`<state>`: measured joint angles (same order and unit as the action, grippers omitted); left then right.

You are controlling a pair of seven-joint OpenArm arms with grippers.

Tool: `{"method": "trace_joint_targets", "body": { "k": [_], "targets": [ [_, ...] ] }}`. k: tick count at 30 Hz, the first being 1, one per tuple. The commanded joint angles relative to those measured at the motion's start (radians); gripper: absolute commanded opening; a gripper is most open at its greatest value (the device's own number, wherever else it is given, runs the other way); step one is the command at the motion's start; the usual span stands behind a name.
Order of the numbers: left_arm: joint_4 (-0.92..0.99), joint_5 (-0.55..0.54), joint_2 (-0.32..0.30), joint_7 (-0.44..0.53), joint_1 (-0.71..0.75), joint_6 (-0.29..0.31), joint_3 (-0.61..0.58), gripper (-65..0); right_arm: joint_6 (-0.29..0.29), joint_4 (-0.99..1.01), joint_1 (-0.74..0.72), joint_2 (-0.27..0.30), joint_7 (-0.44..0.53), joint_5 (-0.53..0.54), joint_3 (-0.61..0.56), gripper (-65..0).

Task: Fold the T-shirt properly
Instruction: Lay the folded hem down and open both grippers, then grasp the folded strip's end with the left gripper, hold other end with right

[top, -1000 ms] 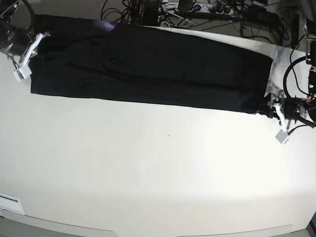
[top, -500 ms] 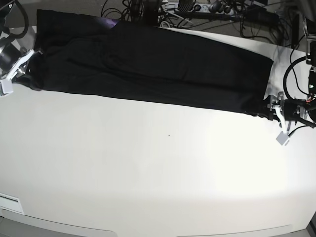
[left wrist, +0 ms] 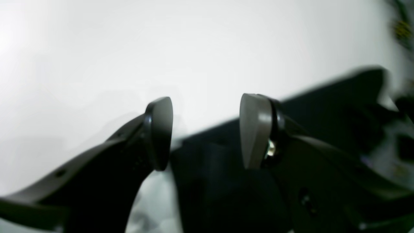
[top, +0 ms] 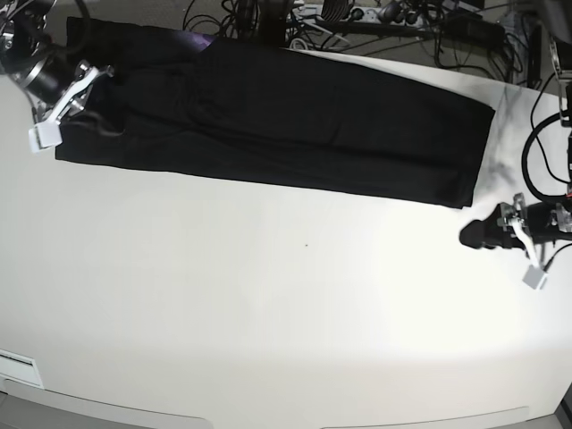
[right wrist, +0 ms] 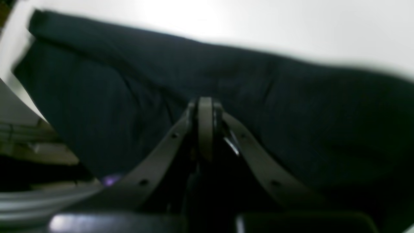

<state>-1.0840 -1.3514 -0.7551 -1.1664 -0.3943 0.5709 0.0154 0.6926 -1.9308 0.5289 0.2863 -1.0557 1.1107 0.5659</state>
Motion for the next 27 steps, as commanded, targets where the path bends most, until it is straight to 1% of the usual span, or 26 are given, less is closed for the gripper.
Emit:
{"method": "trace_joint_targets", "body": {
  "k": [1,4,7,9,12,15,17,20,22,24,26,27],
  "targets": [
    [-0.012,-0.003,-0.025,0.032,-0.024,-0.010,0.043,-30.3,0.006,-0.013,-0.002,0.006,0.027,-0.017,-0.009,-65.0],
    [-0.012,0.011,-0.029,0.044,-0.025,-0.019,0.130,-30.3,0.006,-0.003,-0.003,0.002,0.090,-0.172,-0.072,-65.0],
    [-0.012,0.008,-0.032,0.036,-0.024,-0.019,0.181,-30.3,0.006,-0.002,-0.003,0.003,0.136,-0.349,-0.138,-65.0],
    [-0.012,0.008,-0.032,0.036,-0.024,-0.027,0.196,-30.3,-0.031,-0.002,-0.003,0.003,0.150,-0.424,-0.176,-65.0],
    [-0.012,0.008,-0.032,0.027,-0.021,-0.034,0.196,-30.3,-0.118,-0.002,-0.003,0.002,0.168,-0.543,-0.221,-65.0],
    [-0.011,0.008,-0.032,0.013,-0.015,-0.034,0.196,-30.3,-0.223,-0.002,-0.006,0.002,0.224,-0.680,-0.249,-65.0],
    [-0.011,0.008,-0.032,0.014,-0.013,-0.034,0.196,-30.3,-0.293,-0.002,-0.018,0.002,0.261,-0.744,-0.252,-65.0],
    [-0.011,0.008,-0.032,0.009,-0.010,-0.034,0.196,-30.3,-0.435,-0.002,-0.053,0.002,0.275,-0.817,-0.252,-65.0],
    [-0.011,-0.011,-0.032,-0.016,-0.010,-0.034,0.196,-30.3,-0.520,-0.002,-0.068,0.002,0.275,-0.853,-0.252,-65.0],
    [-0.011,-0.080,-0.032,-0.083,-0.004,-0.034,0.196,-30.3,-0.570,-0.002,-0.074,0.002,0.274,-0.858,-0.252,-65.0],
    [-0.011,-0.132,-0.032,-0.140,0.010,-0.033,0.196,-30.3,-0.581,-0.003,-0.075,0.002,0.275,-0.857,-0.252,-65.0],
    [-0.011,-0.132,-0.032,-0.154,0.024,-0.033,0.196,-30.3,-0.582,-0.006,-0.076,0.002,0.275,-0.857,-0.252,-65.0]
  ]
}}
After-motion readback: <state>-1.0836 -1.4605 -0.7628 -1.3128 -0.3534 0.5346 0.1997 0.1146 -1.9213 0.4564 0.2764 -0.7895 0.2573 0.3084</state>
